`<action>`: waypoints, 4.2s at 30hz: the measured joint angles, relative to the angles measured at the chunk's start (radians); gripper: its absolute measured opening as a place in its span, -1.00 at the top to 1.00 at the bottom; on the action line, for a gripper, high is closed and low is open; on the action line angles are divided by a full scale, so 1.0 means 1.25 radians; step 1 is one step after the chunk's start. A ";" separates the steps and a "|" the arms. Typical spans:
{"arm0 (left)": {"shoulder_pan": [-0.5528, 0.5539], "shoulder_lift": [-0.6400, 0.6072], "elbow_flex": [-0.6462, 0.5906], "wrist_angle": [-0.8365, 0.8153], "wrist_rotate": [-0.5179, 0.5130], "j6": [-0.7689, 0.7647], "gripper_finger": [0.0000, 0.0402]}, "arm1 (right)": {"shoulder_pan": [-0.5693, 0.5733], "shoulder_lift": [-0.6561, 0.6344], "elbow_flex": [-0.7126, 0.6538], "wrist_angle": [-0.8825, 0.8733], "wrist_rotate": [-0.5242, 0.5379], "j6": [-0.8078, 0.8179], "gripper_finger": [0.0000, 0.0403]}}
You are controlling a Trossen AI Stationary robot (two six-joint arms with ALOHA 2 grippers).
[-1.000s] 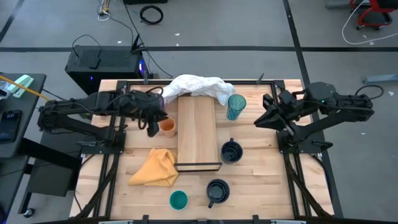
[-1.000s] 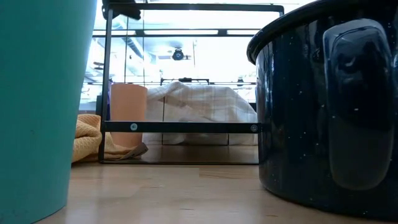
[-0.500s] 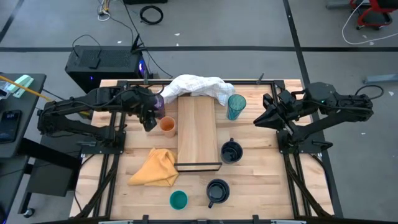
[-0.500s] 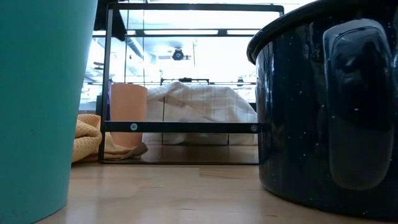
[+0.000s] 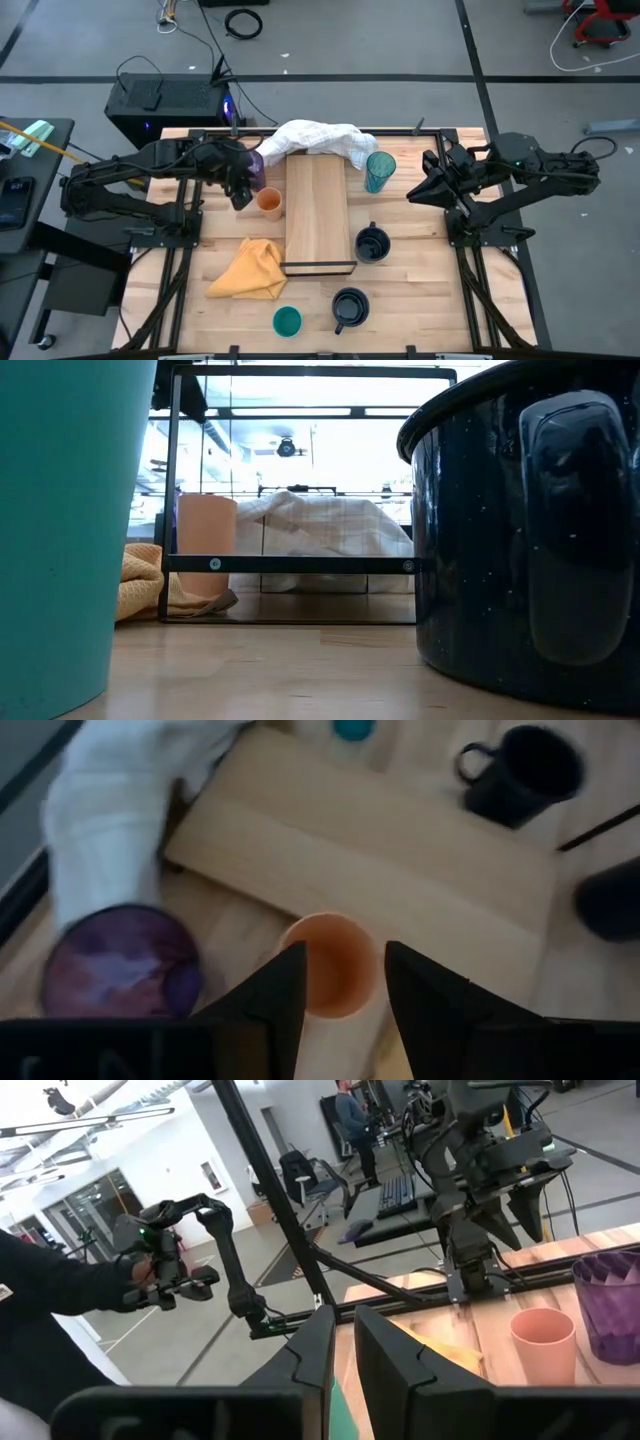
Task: Stack small to large cups/mugs on shelf
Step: Put the purple cup on the shelf
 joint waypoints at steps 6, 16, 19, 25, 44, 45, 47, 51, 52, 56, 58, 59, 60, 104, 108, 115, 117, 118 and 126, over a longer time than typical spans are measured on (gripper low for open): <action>0.000 0.000 0.000 0.010 0.031 0.000 0.26 | 0.000 0.000 0.000 0.000 0.005 -0.002 0.74; 0.000 0.000 0.000 0.010 0.032 -0.001 0.32 | 0.000 0.000 0.000 0.000 0.006 -0.002 0.74; 0.000 0.000 0.000 0.010 0.037 -0.005 0.32 | 0.000 0.000 0.000 0.000 0.007 -0.002 0.74; 0.000 0.000 0.000 0.009 0.047 -0.004 0.28 | 0.000 0.001 0.000 0.001 0.008 -0.002 0.74; 0.085 0.000 0.000 -0.116 -0.065 0.064 0.26 | -0.019 0.031 0.000 0.063 0.069 0.014 0.74; 0.102 0.000 0.000 -0.115 -0.074 0.076 0.26 | -0.020 0.031 0.000 0.078 0.079 0.020 0.74; 0.136 0.000 0.000 -0.115 -0.087 0.091 0.28 | -0.020 0.032 0.000 0.107 0.106 0.030 0.74; 0.202 0.000 0.000 -0.107 -0.104 0.124 0.30 | -0.020 0.036 0.000 0.148 0.186 0.039 0.74; 0.218 0.000 0.000 -0.106 -0.103 0.138 0.30 | -0.021 0.036 0.000 0.155 0.212 0.050 0.74; 0.275 0.000 0.000 -0.092 -0.104 0.227 0.28 | -0.032 0.036 0.000 0.170 0.297 0.096 0.74; 0.297 0.000 0.000 -0.075 -0.102 0.282 0.27 | -0.038 0.036 0.000 0.181 0.329 0.121 0.74; 0.308 0.000 0.000 -0.062 -0.099 0.307 0.26 | -0.042 0.036 0.000 0.187 0.345 0.130 0.74; 0.318 0.000 0.000 -0.048 -0.095 0.332 0.26 | -0.046 0.036 0.000 0.192 0.359 0.135 0.74; 0.533 0.000 0.000 0.119 0.187 0.481 0.35 | -0.062 0.036 0.000 0.247 0.467 0.139 0.74; 0.533 0.000 0.000 0.120 0.192 0.480 0.32 | -0.062 0.036 0.000 0.247 0.467 0.139 0.74; 0.533 0.000 -0.018 0.132 0.215 0.462 0.29 | -0.062 0.036 0.000 0.247 0.467 0.139 0.74; 0.533 0.000 -0.020 0.130 0.215 0.462 0.30 | -0.062 0.036 0.000 0.247 0.467 0.139 0.74; 0.533 0.000 -0.020 0.131 0.215 0.462 0.31 | -0.062 0.036 0.000 0.247 0.467 0.139 0.74; 0.533 0.000 -0.020 0.118 0.215 0.462 0.30 | -0.062 0.036 0.000 0.247 0.467 0.139 0.74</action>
